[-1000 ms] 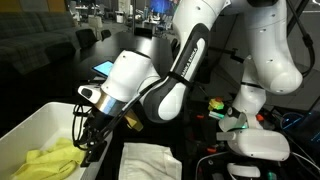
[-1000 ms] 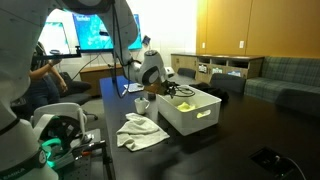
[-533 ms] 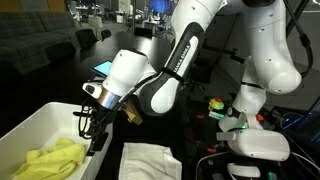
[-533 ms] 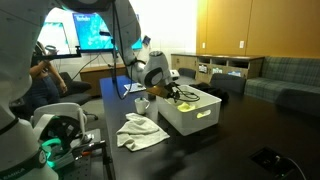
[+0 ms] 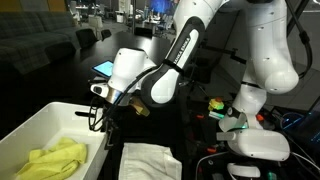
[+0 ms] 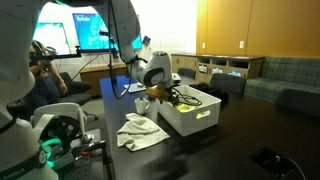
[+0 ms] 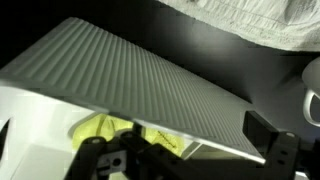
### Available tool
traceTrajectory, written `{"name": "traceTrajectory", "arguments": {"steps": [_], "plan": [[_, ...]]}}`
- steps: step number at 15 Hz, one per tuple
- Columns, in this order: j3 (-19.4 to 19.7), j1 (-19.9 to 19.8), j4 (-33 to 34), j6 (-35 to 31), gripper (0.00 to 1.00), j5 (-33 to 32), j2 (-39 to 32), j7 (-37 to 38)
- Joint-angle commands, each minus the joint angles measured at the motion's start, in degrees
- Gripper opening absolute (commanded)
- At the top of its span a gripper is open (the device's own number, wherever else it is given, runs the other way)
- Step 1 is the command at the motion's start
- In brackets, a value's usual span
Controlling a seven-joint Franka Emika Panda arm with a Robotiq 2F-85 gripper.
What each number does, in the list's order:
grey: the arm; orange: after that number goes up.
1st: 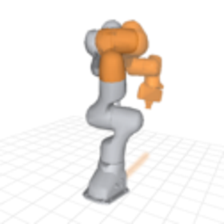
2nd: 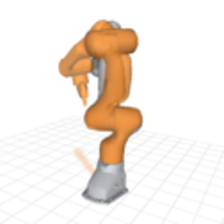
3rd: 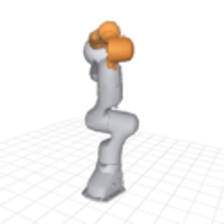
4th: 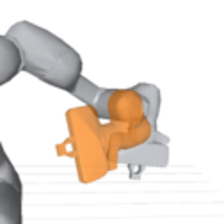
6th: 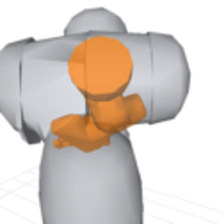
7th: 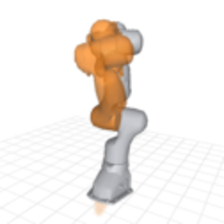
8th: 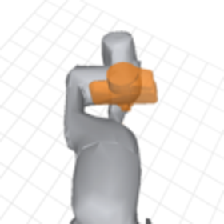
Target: Put the yellow and white cloths in the storage box and put the marker in the mug cup
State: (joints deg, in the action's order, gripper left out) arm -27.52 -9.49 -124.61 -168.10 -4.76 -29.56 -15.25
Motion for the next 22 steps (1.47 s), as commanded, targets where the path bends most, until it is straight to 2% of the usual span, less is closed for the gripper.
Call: {"name": "traceTrajectory", "arguments": {"steps": [1,9,22], "plan": [[0.56,-0.01,-0.83,4.59,1.0,3.5,2.44,-3.5],[3.33,0.96,-0.7,10.72,1.0,6.68,3.6,-7.05],[11.36,5.24,2.52,19.32,1.0,5.51,1.33,-6.57]]}}
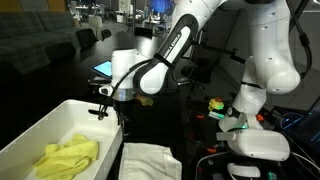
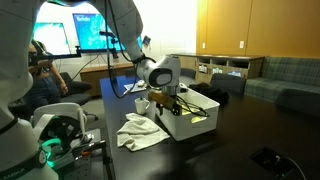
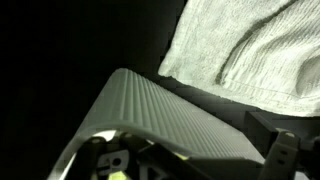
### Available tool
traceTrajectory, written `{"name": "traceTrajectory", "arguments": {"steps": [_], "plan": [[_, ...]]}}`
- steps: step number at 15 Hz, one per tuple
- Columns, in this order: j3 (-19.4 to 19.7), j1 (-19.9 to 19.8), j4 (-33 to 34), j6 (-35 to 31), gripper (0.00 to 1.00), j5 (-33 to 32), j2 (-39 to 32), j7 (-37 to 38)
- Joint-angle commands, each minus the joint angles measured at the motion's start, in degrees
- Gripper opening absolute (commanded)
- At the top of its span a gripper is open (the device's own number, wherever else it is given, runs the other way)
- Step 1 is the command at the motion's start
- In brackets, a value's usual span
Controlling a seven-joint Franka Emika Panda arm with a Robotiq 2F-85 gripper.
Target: Put the yellow and white cloths in the storage box and put the marker in the mug cup
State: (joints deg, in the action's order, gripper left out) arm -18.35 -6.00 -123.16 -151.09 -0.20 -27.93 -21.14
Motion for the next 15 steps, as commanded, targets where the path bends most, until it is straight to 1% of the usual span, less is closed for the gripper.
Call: {"name": "traceTrajectory", "arguments": {"steps": [1,4,6,9,10,12,13,15], "plan": [[2.68,2.15,0.8,1.53,1.0,0.71,0.04,-0.46],[3.49,2.76,-0.82,-0.91,1.0,0.53,2.12,-0.23],[4.04,3.26,-3.2,-4.49,1.0,-0.29,4.72,0.0],[5.77,5.07,-6.81,-9.53,1.0,-3.23,8.97,1.23],[6.42,5.86,-7.7,-9.87,1.0,-4.48,10.01,1.42],[7.07,6.78,-9.29,-8.39,1.0,-6.38,12.15,0.97],[6.96,7.0,-9.63,-6.69,1.0,-6.83,12.66,0.26],[6.83,7.41,-10.96,-5.38,1.0,-7.18,13.82,-0.2]]}}
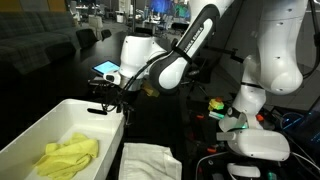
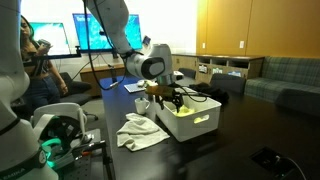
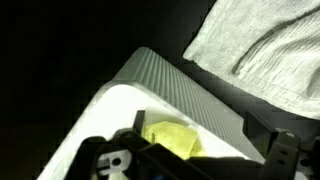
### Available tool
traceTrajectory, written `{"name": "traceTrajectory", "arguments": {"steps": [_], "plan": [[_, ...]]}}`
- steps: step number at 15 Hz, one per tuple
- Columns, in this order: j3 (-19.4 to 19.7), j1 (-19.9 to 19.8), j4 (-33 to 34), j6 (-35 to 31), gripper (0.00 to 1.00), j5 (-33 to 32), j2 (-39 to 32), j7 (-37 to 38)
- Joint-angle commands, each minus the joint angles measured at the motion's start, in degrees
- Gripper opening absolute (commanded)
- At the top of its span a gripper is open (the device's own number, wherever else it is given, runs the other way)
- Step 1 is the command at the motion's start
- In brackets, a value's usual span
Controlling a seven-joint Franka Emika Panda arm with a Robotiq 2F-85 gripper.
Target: Put the yellow and white cloths in the storage box and put the marker in the mug cup
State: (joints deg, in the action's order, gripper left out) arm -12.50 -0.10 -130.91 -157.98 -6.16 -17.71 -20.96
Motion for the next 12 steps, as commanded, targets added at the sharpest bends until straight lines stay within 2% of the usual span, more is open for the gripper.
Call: {"name": "traceTrajectory", "arguments": {"steps": [1,4,10,12], "plan": [[0.71,1.41,-4.17,2.05,1.0,-1.18,4.11,-1.38],[0.01,1.41,-5.34,3.98,1.0,0.08,4.27,-3.59],[-0.83,1.69,-3.58,8.98,1.0,1.94,1.94,-6.91],[-0.85,1.89,-5.07,7.82,1.0,2.33,2.78,-6.3]]}}
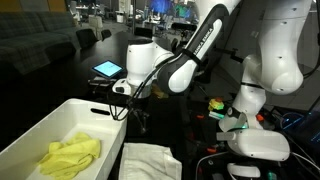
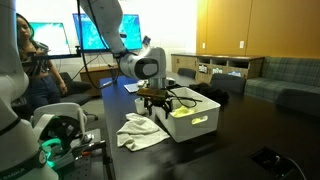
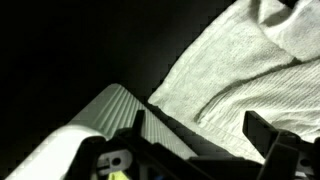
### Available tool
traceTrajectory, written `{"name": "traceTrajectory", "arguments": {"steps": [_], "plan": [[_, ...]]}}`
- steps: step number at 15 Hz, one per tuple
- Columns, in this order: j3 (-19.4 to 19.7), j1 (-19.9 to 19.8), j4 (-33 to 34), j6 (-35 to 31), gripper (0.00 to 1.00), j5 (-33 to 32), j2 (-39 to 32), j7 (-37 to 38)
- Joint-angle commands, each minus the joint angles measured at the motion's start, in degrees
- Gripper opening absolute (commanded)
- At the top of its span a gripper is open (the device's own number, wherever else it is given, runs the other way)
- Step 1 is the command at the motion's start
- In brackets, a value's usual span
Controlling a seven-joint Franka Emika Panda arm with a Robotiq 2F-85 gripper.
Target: Put the yellow and white cloths in the storage box and put the marker in the mug cup
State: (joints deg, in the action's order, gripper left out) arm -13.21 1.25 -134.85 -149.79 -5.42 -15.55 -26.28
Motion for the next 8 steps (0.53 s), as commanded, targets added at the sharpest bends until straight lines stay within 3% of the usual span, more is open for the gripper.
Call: {"name": "traceTrajectory", "arguments": {"steps": [1,3,8], "plan": [[0.03,0.75,-1.89,-1.54,1.0,1.28,1.1,-0.28],[0.29,1.19,-4.17,-3.5,1.0,0.41,3.37,0.66],[-0.15,2.28,-3.22,-2.07,1.0,0.68,0.76,0.29]]}}
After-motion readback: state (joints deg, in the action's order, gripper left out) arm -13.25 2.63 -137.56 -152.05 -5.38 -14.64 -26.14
